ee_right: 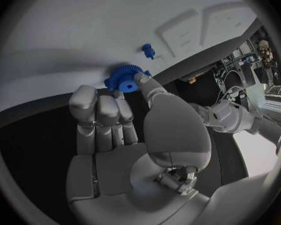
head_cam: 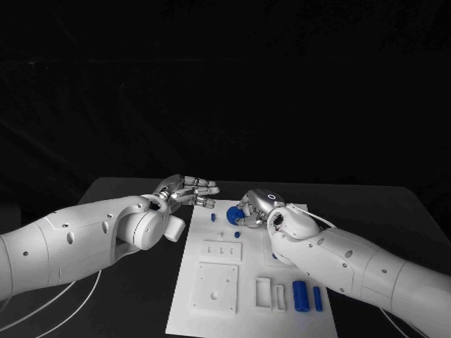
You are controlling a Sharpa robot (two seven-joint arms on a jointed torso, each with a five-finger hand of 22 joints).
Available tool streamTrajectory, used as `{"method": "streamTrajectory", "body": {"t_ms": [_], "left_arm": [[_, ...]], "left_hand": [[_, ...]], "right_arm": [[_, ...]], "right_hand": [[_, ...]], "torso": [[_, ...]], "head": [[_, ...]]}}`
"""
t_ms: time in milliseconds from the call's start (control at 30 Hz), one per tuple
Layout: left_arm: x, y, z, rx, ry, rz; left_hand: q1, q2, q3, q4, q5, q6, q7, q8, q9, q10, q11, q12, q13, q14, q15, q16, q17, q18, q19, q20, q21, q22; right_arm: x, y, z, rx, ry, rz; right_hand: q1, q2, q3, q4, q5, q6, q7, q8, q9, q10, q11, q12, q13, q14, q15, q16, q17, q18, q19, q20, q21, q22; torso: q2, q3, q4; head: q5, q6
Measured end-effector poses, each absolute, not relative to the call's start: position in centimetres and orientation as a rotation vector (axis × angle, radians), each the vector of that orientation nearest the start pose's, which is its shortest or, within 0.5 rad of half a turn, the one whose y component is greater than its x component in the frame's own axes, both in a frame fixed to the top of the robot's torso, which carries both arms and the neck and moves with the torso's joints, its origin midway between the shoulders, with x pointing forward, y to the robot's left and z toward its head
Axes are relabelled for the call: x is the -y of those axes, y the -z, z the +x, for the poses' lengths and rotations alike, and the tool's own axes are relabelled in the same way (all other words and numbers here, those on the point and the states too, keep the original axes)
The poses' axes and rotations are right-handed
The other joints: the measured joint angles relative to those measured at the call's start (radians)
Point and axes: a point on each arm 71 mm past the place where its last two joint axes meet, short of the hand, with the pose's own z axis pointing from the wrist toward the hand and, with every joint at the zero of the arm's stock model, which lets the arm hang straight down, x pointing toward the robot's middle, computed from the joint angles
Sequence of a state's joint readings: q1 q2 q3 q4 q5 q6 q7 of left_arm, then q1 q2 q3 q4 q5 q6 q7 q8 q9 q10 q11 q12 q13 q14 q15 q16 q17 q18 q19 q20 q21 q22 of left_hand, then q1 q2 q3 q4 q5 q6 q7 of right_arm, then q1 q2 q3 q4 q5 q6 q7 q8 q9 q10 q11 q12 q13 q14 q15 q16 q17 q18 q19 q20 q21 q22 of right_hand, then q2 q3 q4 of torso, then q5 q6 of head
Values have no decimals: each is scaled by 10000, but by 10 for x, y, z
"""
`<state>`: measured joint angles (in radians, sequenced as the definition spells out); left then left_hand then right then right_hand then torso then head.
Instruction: Assemble the parts on the task board
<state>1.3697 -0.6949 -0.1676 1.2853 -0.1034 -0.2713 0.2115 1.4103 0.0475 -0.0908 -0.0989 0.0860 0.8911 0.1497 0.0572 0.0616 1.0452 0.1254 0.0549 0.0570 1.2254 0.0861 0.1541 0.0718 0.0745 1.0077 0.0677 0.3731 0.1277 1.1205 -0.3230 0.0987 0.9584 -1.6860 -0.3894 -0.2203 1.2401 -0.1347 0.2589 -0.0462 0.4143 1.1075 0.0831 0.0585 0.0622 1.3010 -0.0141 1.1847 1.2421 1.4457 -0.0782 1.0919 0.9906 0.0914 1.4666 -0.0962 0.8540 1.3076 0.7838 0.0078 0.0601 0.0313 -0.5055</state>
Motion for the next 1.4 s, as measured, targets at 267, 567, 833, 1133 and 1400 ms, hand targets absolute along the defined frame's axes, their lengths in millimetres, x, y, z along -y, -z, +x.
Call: {"method": "streamTrajectory", "body": {"t_ms": [267,567,833,1133,1400], "left_arm": [[-203,158,546,-15870,13301,-9674],[-203,158,546,-15871,13303,-9673],[-203,158,546,-15870,13300,-9674],[-203,158,546,-15862,13286,-9681],[-203,158,546,-15860,13287,-9678]], "left_hand": [[0,0,0,0,0,0,0,0,0,0,0,0,0,0,0,0,0,0,0,0,0,0],[0,0,0,0,0,0,0,0,0,0,0,0,0,0,0,0,0,0,0,0,0,0],[0,0,0,0,0,0,0,0,0,0,0,0,0,0,0,0,0,0,0,0,0,-3],[0,0,0,0,0,0,0,0,0,0,0,0,0,0,0,0,0,1,0,0,0,-9],[0,0,0,0,0,0,0,0,0,0,0,0,0,0,0,0,0,1,0,0,0,-8]], "right_arm": [[92,211,565,-15360,-4618,-1125],[91,212,565,-15357,-4588,-1162],[89,212,565,-15363,-4622,-1165],[86,214,564,-15457,-4682,-1164],[86,214,564,-15519,-4717,-1085]], "right_hand": [[0,0,0,0,-44,-2,1,-8,5,0,0,0,-8,0,0,0,-14,0,0,0,0,-1],[0,0,-28,28,-157,-43,37,3,4,-1,0,-40,-32,0,0,-42,-43,0,0,0,-74,-1],[0,1,-251,251,-270,-358,133,7,4,-57,55,-130,-127,-2,-1,-79,-76,-3,0,1,-133,-1],[-84,87,-749,680,-582,-687,146,83,11,-92,89,-234,-253,-2,-1,-193,-155,-9,0,0,-232,-2],[-93,96,-889,878,-696,-761,152,88,12,-128,53,-234,-294,-2,-1,-234,-183,-9,0,0,-290,-2]], "torso": [[-1,2,-16],[-1,4,-24],[-2,7,-24],[-4,7,-30],[-5,6,-31]], "head": [[5,-2],[11,-10],[7,1],[27,-11],[24,-15]]}}
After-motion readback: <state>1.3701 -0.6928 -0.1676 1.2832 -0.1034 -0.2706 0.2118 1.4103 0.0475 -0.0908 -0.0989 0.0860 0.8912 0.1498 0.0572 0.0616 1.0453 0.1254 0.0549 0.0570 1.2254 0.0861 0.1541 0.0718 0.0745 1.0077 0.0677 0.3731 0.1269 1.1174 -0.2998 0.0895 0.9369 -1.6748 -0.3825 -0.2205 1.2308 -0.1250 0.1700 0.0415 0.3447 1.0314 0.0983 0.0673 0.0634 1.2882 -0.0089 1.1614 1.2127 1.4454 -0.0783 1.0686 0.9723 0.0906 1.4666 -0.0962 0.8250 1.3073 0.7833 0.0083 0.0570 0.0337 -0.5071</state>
